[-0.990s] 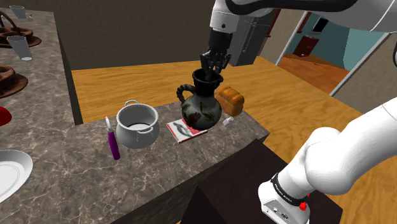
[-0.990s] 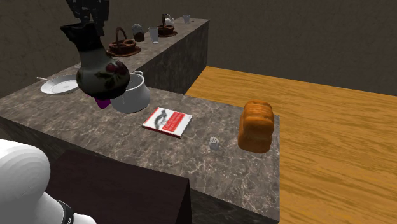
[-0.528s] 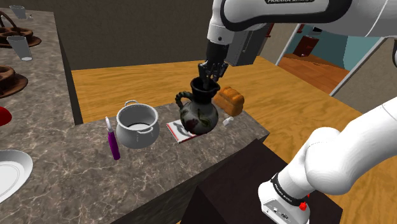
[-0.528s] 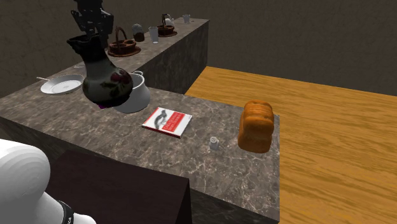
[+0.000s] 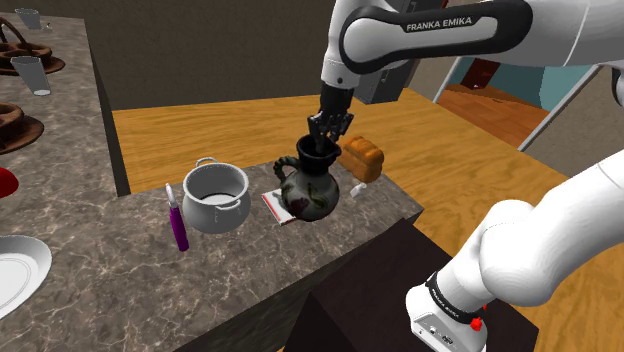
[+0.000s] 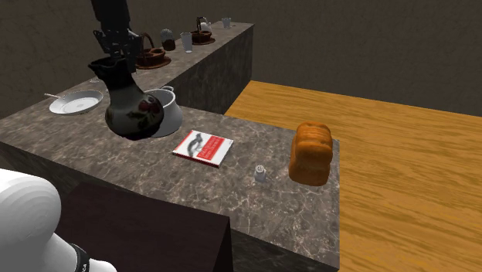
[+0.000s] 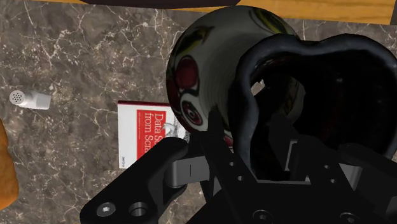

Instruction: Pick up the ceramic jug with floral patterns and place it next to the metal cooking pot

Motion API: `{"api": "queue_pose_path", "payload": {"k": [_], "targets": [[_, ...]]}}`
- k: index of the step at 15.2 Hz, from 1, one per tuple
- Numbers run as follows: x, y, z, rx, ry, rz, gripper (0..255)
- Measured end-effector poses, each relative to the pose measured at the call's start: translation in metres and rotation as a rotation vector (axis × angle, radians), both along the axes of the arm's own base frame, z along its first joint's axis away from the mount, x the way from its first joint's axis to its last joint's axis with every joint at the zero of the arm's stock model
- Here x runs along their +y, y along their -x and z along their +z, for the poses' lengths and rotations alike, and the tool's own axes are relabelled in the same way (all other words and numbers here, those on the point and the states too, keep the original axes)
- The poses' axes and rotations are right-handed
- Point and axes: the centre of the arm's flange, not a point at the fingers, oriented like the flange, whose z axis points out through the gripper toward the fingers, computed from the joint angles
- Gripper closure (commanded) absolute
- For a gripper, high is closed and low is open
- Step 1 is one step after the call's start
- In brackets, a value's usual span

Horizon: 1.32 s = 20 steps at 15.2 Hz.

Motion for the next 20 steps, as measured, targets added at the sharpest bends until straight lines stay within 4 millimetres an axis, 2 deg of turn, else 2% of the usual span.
{"api": "queue_pose_path", "payload": {"k": [20], "targets": [[-0.001, 0.001, -0.106, 0.000, 0.000, 0.000, 255]]}}
